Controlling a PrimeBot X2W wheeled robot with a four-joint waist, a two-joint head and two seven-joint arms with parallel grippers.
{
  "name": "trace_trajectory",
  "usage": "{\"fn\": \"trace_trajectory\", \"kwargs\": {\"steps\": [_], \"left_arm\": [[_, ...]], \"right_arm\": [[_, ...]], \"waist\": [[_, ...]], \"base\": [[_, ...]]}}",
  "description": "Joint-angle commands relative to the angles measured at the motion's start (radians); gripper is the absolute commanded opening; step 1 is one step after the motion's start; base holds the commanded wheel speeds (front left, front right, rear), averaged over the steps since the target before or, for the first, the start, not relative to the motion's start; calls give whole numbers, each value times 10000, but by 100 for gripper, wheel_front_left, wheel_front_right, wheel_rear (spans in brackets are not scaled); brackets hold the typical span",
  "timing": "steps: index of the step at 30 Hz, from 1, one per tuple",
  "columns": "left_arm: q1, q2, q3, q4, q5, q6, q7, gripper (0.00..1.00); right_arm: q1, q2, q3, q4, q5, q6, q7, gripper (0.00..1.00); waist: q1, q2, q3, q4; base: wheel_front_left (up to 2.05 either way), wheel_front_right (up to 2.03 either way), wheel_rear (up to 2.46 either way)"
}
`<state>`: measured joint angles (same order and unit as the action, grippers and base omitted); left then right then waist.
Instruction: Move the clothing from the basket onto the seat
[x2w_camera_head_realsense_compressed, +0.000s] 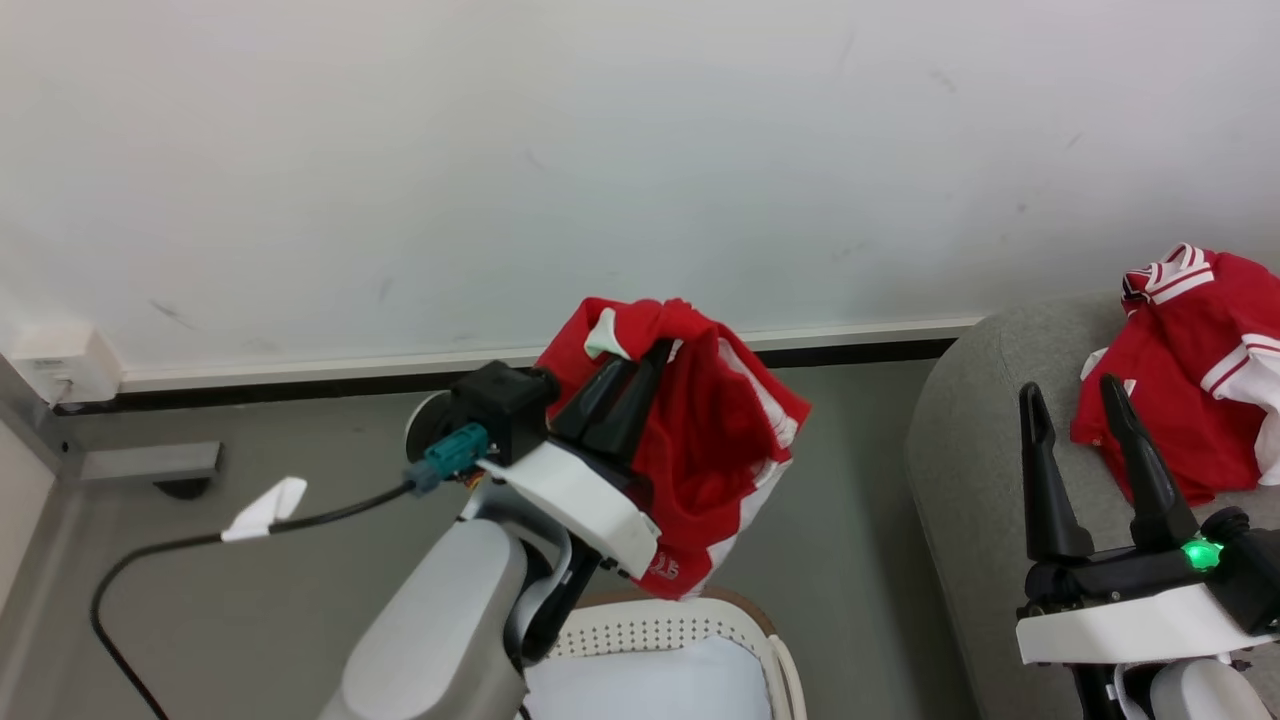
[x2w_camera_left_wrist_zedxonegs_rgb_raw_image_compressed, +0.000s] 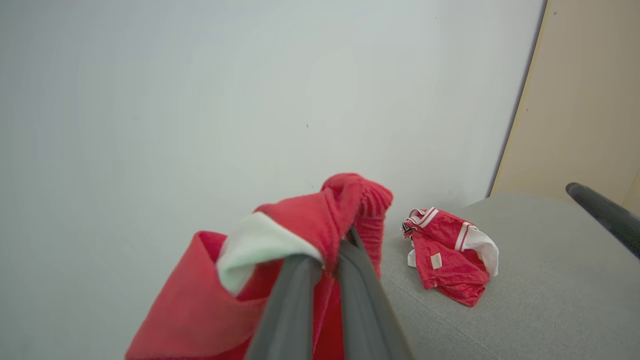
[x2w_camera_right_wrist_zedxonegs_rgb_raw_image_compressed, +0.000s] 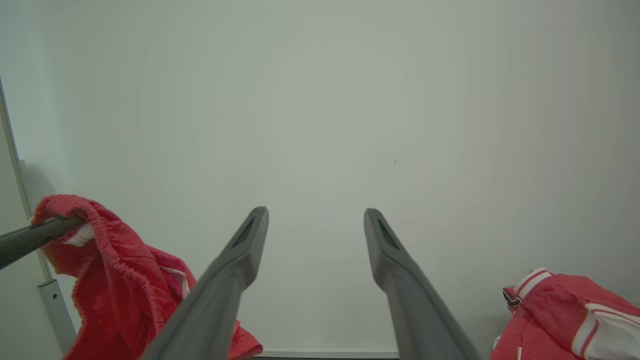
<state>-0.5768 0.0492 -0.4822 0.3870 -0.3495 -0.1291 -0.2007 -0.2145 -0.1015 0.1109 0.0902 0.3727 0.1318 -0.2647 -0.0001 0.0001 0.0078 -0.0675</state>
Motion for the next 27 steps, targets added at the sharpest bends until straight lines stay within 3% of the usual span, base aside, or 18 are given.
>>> {"fn": "trace_trajectory", "kwargs": {"steps": [1, 15, 27], "left_arm": [[-123, 31, 39, -208, -207, -19, 141, 0], [-656, 305, 413, -2006, -664, 183, 940, 0], [-600, 261, 172, -2104, -819, 217, 878, 0]], "right_arm": [[143, -27, 44, 27, 57, -22, 8, 100], [164, -187, 1117, 495, 124, -22, 8, 100], [-451, -495, 4212, 2014, 413, -22, 8, 100]], "waist": [[1, -1, -46, 52], [1, -1, -121, 103], [1, -1, -229, 491]], "base": [[0, 0, 0], [0, 0, 0], [0, 0, 0]]}}
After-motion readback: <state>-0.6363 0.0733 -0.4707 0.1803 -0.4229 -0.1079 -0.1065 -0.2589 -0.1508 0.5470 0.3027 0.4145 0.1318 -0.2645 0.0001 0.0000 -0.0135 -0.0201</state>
